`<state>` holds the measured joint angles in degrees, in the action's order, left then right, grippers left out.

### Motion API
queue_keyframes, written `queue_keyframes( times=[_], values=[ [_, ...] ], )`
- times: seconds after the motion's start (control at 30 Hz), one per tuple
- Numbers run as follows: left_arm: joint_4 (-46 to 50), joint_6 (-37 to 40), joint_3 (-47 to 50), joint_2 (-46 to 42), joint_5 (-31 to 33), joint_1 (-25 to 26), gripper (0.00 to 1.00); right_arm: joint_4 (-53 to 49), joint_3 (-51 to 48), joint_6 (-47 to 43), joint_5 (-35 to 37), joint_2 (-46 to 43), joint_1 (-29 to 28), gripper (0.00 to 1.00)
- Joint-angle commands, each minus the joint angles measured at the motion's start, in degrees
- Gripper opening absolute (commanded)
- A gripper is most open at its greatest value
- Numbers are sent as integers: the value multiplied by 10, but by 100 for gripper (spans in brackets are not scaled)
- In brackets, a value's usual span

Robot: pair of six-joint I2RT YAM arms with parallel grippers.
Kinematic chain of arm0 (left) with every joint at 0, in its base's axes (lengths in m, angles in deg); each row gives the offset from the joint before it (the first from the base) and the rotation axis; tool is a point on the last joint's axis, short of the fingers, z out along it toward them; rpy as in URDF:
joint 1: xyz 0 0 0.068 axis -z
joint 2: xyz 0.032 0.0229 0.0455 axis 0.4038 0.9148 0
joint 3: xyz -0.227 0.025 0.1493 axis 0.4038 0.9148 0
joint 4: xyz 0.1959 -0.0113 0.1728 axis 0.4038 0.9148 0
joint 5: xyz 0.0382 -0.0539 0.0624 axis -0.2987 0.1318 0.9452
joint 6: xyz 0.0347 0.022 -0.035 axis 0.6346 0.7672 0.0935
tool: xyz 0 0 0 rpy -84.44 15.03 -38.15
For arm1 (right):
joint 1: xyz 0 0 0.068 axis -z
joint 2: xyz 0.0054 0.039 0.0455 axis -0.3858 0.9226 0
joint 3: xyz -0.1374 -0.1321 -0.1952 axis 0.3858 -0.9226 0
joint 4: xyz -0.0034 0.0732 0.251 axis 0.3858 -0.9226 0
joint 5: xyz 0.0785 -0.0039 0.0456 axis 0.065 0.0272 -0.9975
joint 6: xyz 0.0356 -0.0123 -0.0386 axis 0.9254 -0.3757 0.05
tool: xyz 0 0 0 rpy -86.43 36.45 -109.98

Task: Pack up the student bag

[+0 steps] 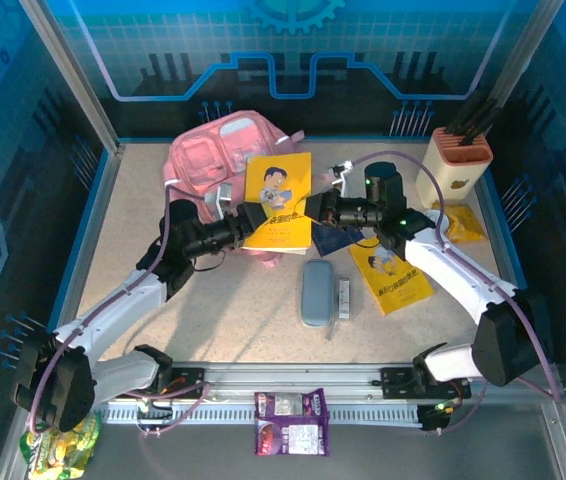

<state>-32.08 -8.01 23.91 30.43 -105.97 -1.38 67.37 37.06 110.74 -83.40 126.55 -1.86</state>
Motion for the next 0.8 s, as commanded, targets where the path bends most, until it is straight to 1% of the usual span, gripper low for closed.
queue_keyframes(
  times=[0.0, 0.1, 0.2, 0.37, 0.4, 0.47, 0.53, 0.57, 0.6, 0.63, 0.7, 0.77],
  values=[
    [-16, 2, -5, -11, -34, -1, 73, -18, 13, -48, -29, 7, 25, 0],
    [-26, 3, -4, -12, -38, -1, 73, -27, 25, -67, -50, 16, 32, 0],
    [2, 19, -15, -17, -32, -1, 64, -76, 49, -109, -65, 31, 35, 0],
    [14, 21, -20, -4, -26, -1, 41, -74, 54, -114, -82, 40, 30, 2],
    [6, 16, -19, 1, -27, -1, 37, -74, 54, -115, -81, 41, 30, 3],
    [-12, 7, -16, 9, -26, -1, 24, -75, 54, -115, -81, 41, 35, 8],
    [-25, 2, -18, 15, -25, 0, 13, -79, 54, -118, -81, 36, 37, 13],
    [-31, -1, -19, 17, -22, 0, 8, -83, 53, -119, -80, 33, 39, 20],
    [-36, -4, -22, 19, -21, 0, 5, -87, 53, -120, -82, 31, 42, 29],
    [-41, -4, -26, 21, -17, -1, 2, -92, 49, -118, -82, 25, 45, 42],
    [-60, -13, -30, 26, -9, 1, 0, -95, 38, -99, -77, 13, 54, 64],
    [-106, -29, -36, 34, -8, 8, 0, -91, 26, -73, -74, -2, 56, 81]
  ],
)
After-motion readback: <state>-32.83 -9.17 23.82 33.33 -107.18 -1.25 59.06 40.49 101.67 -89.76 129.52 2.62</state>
